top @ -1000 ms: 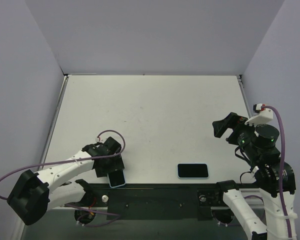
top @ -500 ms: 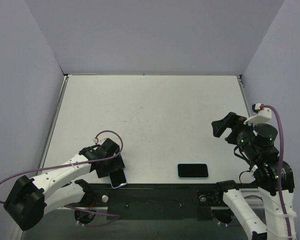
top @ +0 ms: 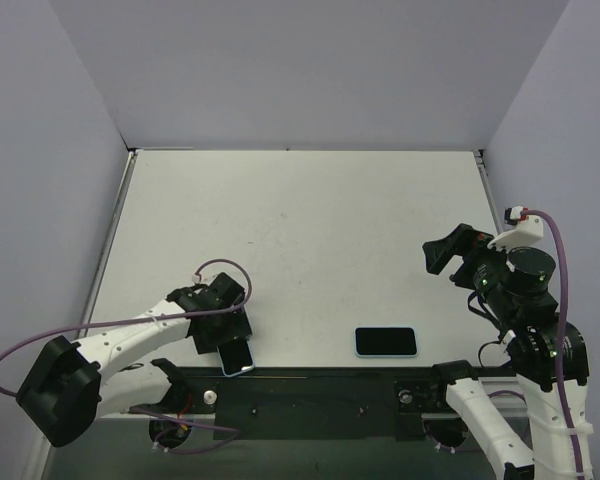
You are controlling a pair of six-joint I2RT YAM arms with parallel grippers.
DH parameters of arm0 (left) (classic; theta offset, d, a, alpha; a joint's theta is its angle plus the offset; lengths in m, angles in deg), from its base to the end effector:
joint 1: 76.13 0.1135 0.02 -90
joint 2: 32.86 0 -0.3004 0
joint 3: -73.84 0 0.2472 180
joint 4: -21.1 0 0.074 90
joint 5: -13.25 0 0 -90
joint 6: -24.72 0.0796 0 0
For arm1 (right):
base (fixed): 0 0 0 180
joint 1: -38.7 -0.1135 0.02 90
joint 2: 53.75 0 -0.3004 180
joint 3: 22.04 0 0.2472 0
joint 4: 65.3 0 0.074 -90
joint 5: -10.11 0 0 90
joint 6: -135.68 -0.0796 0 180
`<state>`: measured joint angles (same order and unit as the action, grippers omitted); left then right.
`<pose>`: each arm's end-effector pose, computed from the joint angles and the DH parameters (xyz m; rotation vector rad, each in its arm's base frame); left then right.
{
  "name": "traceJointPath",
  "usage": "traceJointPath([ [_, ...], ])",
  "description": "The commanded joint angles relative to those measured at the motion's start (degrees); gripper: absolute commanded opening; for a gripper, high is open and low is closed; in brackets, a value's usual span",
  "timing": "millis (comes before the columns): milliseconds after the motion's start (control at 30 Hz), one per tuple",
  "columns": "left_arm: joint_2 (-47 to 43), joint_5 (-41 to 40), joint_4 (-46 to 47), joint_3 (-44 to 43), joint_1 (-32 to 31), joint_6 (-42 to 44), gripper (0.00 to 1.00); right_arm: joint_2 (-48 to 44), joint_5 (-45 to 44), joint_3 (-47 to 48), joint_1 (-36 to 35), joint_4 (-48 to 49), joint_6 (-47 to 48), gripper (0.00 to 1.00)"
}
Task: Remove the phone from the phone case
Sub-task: Pick up the phone at the center of the board.
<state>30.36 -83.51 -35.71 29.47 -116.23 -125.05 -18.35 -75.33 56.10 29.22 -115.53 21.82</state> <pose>0.1257 -0.0936 0.1535 -0.5141 2.8400 -0.1681 0.1062 0.0242 0.4353 0.1562 1.7194 0.5000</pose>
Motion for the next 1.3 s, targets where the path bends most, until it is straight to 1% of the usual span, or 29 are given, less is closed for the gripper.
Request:
traceJointPath([
  [0,3.3,-1.5,2.1,0.4,-0.4,0.0,0.91,-0.2,0.1,-0.6,-0.4,2.3,-0.1,0.90],
  [167,7.6,-2.7,2.3,0.8,-2.6,-3.1,0.91,0.2,0.0,-0.7,-0.4,2.4,-0.1,0.90],
  [300,13.2,-6.1,1.3,-0.3,-7.9,-7.5,0.91,0.1,0.2,-1.0,-0.5,2.6,-0.1,0.90],
  [333,16.0,-6.6,0.7,-1.0,-8.5,-8.5,0.91,0.2,0.0,-1.0,-0.5,2.5,-0.1,0.90],
  [433,20.9,-5.7,1.0,-1.7,-9.9,-9.8,0.91,-0.2,-0.3,-1.0,-0.5,2.6,0.0,0.90],
  [500,22.8,-4.8,2.7,-1.3,-10.2,-10.0,0.87,-0.2,-0.5,-1.0,-0.5,2.6,0.0,0.91],
  [567,23.0,-4.8,3.6,-0.9,-10.1,-10.0,0.82,-0.3,-0.6,-0.7,-0.5,2.3,0.2,0.90],
  [600,22.3,-5.1,3.7,-0.9,-10.1,-9.9,0.76,-0.3,-0.6,-0.6,-0.5,2.1,0.2,0.91],
  [633,22.1,-5.4,3.7,-0.9,-10.1,-9.8,0.74,-0.5,-0.8,-0.6,-0.5,2.0,0.2,0.91],
  [667,21.3,-5.6,3.7,-1.0,-10.1,-9.4,0.68,-0.4,-0.8,-0.6,-0.5,2.1,0.3,0.91],
  [700,20.6,-6.1,3.3,-1.0,-10.1,-9.4,0.65,-0.5,-0.9,-0.6,-0.5,2.0,0.3,0.91],
  [733,19.8,-6.3,3.0,-1.1,-10.2,-9.1,0.57,-0.6,-0.9,-0.5,-0.5,2.0,0.3,0.91],
  [833,18.0,-7.3,1.6,-1.8,-10.1,-8.3,0.42,-0.4,-0.9,-0.6,-0.4,2.0,0.3,0.91],
  [867,17.5,-7.4,1.4,-2.3,-10.1,-7.8,0.31,-0.4,-0.9,-0.6,-0.5,2.1,0.1,0.91],
  [900,16.4,-7.8,0.8,-2.8,-10.0,-7.6,0.23,-0.3,-0.7,-0.6,-0.5,2.0,0.2,0.90],
  [933,16.0,-8.0,0.6,-3.2,-10.0,-7.2,0.06,-0.3,-0.7,-0.7,-0.5,2.1,0.1,0.91],
  [967,14.9,-8.7,-0.6,-3.9,-10.0,-7.1,0.00,-0.3,-0.8,-0.7,-0.5,2.2,0.0,0.90],
  [1200,11.1,-11.0,-4.3,-7.7,-8.8,-5.0,0.00,-0.2,-0.6,-0.8,-0.5,2.1,0.0,0.90],
  [1267,10.3,-11.4,-6.4,-9.2,-8.5,-5.6,0.00,-0.2,-0.8,-1.0,-0.5,2.1,0.0,0.91],
])
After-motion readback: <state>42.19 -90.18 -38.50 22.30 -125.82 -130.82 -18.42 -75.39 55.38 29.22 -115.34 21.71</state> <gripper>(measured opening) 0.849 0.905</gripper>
